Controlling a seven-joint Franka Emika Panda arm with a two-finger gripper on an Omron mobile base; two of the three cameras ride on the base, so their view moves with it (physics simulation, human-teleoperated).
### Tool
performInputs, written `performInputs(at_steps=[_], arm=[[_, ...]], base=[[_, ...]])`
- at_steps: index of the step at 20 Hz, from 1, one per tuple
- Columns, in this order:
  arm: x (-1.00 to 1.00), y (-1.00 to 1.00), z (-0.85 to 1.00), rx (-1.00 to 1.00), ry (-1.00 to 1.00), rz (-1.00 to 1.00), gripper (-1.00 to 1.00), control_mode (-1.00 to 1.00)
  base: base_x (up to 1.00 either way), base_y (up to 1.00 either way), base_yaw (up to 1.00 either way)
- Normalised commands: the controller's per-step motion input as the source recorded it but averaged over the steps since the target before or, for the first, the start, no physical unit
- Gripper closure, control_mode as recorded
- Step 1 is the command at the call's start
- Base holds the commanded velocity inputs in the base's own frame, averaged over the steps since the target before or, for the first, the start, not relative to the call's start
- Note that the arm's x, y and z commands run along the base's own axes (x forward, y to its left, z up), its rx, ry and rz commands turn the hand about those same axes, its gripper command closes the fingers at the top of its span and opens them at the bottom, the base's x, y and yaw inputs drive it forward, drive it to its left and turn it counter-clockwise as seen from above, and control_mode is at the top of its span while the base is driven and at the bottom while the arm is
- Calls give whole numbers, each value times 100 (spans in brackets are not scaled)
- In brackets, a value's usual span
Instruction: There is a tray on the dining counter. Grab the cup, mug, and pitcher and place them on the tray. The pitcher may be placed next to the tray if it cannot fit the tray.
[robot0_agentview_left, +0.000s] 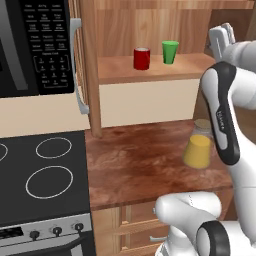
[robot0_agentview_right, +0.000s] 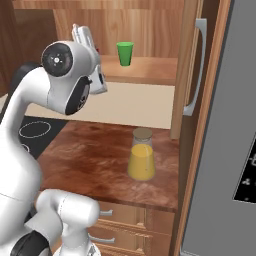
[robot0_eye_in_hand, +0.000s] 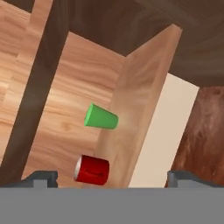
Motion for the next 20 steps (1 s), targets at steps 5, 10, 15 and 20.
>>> performInputs(at_steps=[5, 10, 15, 20], arm=[[10, -15, 3, 8, 0, 0, -100, -100], [19, -6, 2, 7, 0, 0, -100, -100], [29, 0, 0, 5, 0, 1, -100, -100], [32, 0, 0, 9, 0, 17, -100, -100]], base=[[0, 0, 0], [0, 0, 0], [0, 0, 0], [0, 0, 0]])
